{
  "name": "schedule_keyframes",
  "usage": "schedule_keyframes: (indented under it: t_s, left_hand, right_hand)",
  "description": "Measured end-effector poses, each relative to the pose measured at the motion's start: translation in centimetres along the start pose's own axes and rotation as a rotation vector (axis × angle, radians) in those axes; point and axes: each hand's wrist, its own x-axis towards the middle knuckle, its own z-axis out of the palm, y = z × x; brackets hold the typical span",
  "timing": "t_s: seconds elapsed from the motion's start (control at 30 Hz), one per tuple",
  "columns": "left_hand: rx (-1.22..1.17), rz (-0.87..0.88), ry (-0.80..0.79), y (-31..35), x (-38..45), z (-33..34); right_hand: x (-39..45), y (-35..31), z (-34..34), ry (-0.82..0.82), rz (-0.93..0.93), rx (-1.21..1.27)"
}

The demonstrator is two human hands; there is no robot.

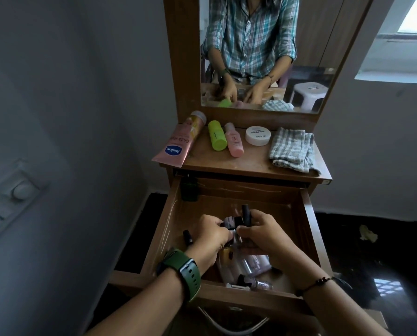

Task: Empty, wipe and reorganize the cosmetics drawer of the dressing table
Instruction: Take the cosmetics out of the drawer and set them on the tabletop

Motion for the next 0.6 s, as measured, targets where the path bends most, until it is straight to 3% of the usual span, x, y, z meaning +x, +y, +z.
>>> schedule_keyframes:
  t_s: [0.3,0.47,0.6]
  left_hand:
    - [0.067,0.313,0.086,5.1,-1.4,-2.4]
    - [-0.023,0.288,-0.034,10.9,0.2,-3.4]
    - [-0.054,0.250,-0.006,13.8,3.0,-2.4]
  right_hand:
    - [-2.1,-4.2,-0.8,0.218,-0.325,0.107]
    - [0.2,-9.1,-3.5,0.130,-0.203,0.182]
    - [2.4,-11.9,-4.8,0.130,-0.085,0.189]
